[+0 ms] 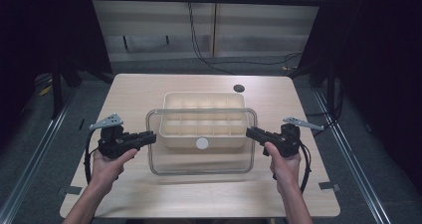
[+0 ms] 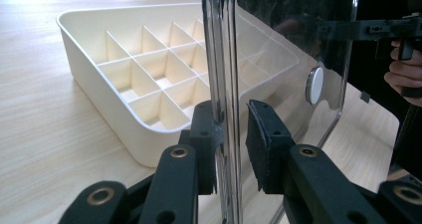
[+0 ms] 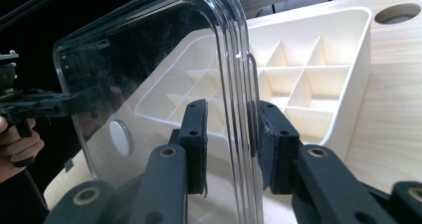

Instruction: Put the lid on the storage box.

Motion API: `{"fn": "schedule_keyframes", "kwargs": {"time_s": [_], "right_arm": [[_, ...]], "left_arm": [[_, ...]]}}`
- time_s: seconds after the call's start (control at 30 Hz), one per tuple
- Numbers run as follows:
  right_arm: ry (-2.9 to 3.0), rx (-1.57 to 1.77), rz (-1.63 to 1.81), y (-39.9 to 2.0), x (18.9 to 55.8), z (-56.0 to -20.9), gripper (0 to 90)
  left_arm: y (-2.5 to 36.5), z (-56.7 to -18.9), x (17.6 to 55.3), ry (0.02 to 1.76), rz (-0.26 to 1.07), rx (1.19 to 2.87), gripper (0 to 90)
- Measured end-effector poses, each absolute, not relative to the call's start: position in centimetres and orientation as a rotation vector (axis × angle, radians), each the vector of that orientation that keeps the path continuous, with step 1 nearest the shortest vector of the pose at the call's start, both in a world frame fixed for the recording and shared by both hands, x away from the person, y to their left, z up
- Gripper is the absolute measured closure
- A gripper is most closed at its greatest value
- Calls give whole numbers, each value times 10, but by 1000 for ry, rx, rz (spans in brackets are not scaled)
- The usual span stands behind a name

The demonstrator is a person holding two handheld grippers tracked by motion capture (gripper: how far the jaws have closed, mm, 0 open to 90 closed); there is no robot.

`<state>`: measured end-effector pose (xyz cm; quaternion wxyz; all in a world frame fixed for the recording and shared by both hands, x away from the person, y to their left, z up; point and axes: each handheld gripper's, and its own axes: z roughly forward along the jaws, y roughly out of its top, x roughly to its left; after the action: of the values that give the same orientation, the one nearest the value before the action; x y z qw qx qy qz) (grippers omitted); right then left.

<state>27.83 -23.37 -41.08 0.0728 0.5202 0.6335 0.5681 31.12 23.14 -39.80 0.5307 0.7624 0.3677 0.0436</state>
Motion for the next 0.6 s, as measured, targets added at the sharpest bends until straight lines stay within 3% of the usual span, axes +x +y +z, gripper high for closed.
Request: {"fn": "schedule_keyframes", "kwargs": {"time_s": [0.6], "right_arm": [[1904,1514,1710,-227,303,-387,683]], "left_arm": [[235,-375,330,882,163,1809,731]]}}
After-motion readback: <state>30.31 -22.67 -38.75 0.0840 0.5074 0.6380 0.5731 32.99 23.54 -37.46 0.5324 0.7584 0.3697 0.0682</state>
